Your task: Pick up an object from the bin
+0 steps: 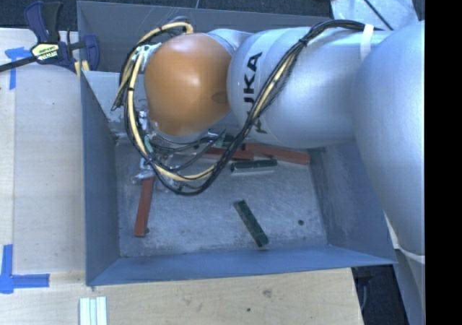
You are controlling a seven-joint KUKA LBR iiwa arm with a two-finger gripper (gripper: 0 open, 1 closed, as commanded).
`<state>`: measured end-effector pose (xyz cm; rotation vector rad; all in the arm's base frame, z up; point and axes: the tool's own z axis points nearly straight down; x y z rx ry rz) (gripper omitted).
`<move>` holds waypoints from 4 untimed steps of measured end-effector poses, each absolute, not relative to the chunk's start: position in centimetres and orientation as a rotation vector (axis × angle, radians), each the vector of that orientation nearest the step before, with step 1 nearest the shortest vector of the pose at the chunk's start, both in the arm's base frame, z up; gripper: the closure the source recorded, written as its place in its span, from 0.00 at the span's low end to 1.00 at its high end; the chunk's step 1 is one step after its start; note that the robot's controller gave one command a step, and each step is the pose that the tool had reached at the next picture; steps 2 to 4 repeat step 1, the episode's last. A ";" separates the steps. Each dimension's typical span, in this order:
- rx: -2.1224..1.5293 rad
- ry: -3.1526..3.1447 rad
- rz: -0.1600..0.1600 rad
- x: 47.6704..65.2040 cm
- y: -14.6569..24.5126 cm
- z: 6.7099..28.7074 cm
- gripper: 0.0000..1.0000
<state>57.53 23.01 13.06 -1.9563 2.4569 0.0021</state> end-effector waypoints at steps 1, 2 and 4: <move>-1.958 2.461 0.005 57.4 23.0 14.9 1.00; -1.958 2.461 0.005 57.4 23.0 14.9 1.00; -1.958 2.461 0.005 57.4 23.0 14.9 1.00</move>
Offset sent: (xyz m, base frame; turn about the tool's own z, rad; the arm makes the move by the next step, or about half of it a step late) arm -0.0001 0.0002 0.0611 0.0000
